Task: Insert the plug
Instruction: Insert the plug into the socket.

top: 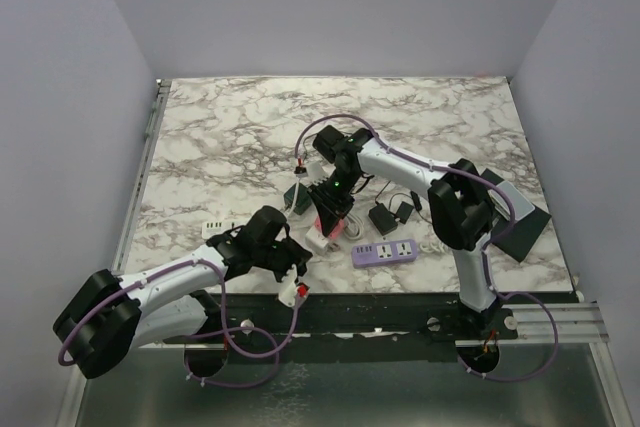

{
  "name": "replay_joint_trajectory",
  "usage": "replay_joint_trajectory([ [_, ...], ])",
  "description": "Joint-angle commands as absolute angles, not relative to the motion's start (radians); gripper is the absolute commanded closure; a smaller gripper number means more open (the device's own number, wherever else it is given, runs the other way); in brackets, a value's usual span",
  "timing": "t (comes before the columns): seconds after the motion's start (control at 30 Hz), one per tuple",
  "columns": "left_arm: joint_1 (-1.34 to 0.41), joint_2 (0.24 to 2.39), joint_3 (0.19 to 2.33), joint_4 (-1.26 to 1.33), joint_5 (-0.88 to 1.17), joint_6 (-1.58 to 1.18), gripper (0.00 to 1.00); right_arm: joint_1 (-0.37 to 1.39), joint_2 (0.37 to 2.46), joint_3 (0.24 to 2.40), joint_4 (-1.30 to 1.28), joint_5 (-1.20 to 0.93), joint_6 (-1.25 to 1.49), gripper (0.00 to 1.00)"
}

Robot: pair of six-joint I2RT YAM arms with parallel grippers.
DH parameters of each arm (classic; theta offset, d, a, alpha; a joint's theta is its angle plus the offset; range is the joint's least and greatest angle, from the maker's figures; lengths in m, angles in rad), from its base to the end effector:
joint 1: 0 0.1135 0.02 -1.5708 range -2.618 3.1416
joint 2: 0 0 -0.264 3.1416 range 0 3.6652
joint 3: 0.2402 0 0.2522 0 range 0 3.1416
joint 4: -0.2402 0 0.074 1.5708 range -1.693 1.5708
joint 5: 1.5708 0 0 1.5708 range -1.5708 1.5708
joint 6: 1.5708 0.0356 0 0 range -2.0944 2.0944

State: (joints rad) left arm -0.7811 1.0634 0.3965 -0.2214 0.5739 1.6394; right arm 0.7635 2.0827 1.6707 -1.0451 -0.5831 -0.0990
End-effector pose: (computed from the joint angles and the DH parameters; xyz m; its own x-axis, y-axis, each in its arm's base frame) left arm 0.1191 -0.1453 0.1592 0.8703 0.3170 -0.3771 0.4926 -0.5694 0.6581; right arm 0.2823 0.2974 0.1975 -0.6527 -0.7390 -0.1670 -0.6902 0.4892 0.5332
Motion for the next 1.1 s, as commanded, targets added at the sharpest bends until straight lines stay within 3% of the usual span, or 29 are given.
replay_joint_trajectory([
  [0.0, -0.786, 1.031, 0.430, -0.245, 0.641, 1.635, 0.89, 0.768, 2.186, 1.654, -1.041, -0.512, -0.149, 1.00],
  [0.43, -0.786, 1.065, 0.447, -0.132, 0.584, 1.603, 0.89, 0.769, 2.190, 1.631, -1.054, -0.430, -0.110, 0.99],
  [0.6, -0.785, 1.120, 0.457, -0.050, 0.548, 1.592, 0.89, 0.774, 2.177, 1.665, -1.062, -0.415, -0.100, 0.83],
  [1.07, -0.777, 1.157, 0.474, -0.122, 0.517, 1.606, 0.87, 0.792, 2.090, 1.688, -1.023, -0.400, -0.060, 0.38],
])
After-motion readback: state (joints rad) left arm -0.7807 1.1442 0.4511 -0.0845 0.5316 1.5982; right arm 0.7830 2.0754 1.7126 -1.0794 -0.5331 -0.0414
